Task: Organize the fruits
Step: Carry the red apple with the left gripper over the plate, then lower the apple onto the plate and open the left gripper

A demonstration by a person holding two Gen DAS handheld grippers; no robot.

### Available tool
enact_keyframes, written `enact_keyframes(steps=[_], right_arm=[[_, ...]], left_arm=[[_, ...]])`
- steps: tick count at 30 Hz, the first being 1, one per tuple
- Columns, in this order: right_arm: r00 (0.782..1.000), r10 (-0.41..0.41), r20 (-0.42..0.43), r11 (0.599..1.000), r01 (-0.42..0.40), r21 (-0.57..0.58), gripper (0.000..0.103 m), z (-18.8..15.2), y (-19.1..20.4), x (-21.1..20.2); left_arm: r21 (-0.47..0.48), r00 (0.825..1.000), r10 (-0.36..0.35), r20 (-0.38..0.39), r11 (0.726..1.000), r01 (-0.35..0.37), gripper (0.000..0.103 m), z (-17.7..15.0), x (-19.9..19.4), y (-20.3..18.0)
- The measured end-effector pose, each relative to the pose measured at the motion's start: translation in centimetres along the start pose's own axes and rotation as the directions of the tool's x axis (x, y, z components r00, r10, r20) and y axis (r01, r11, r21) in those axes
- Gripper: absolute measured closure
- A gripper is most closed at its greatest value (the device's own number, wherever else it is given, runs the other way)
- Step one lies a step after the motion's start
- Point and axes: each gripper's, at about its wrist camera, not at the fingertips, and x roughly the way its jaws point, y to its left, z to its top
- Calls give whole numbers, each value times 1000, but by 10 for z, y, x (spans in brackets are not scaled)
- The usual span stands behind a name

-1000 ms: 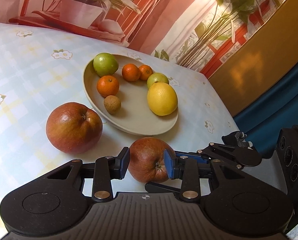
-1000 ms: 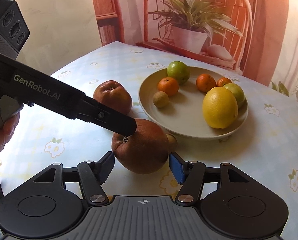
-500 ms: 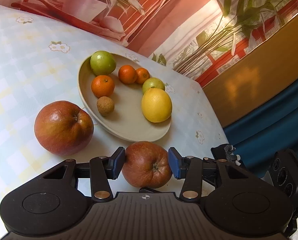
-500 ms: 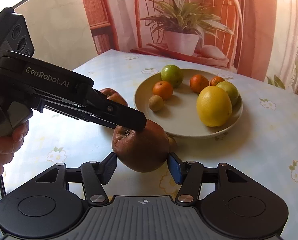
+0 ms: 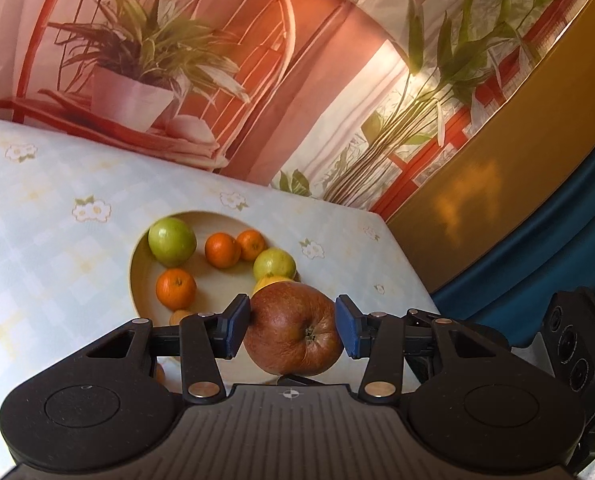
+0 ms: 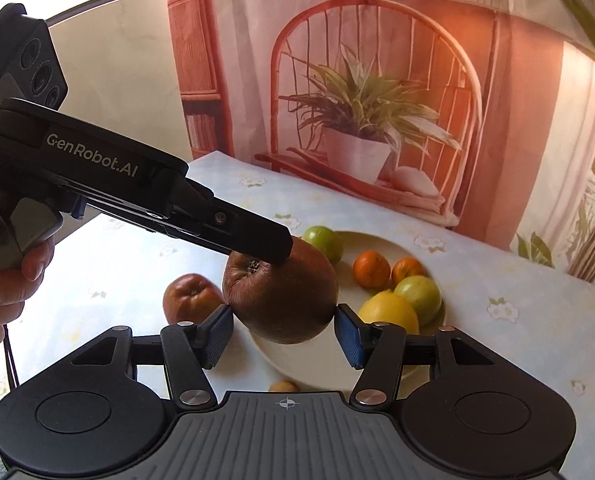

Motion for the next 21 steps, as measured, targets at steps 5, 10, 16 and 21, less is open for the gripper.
enact_keyframes(steps=[5, 10, 16, 21], right_arm=[[999, -12, -31, 1000, 11, -23, 51, 19, -17, 25], [995, -5, -101, 1000, 3, -27, 51, 25, -31, 61], [983, 1, -184, 1000, -6, -30, 51, 24, -39, 91], [976, -14, -216, 999, 4, -47, 51, 24, -40, 103]], left_arm=[[-17, 1000, 9, -14, 1000, -9, 55, 24, 20, 8], [-51, 998, 21, -58, 998, -24, 55, 35, 46, 26], [-91, 993, 23, -115, 995, -34, 55, 37, 73, 46], [-105, 992, 22, -127, 994, -35, 56, 36, 85, 54]])
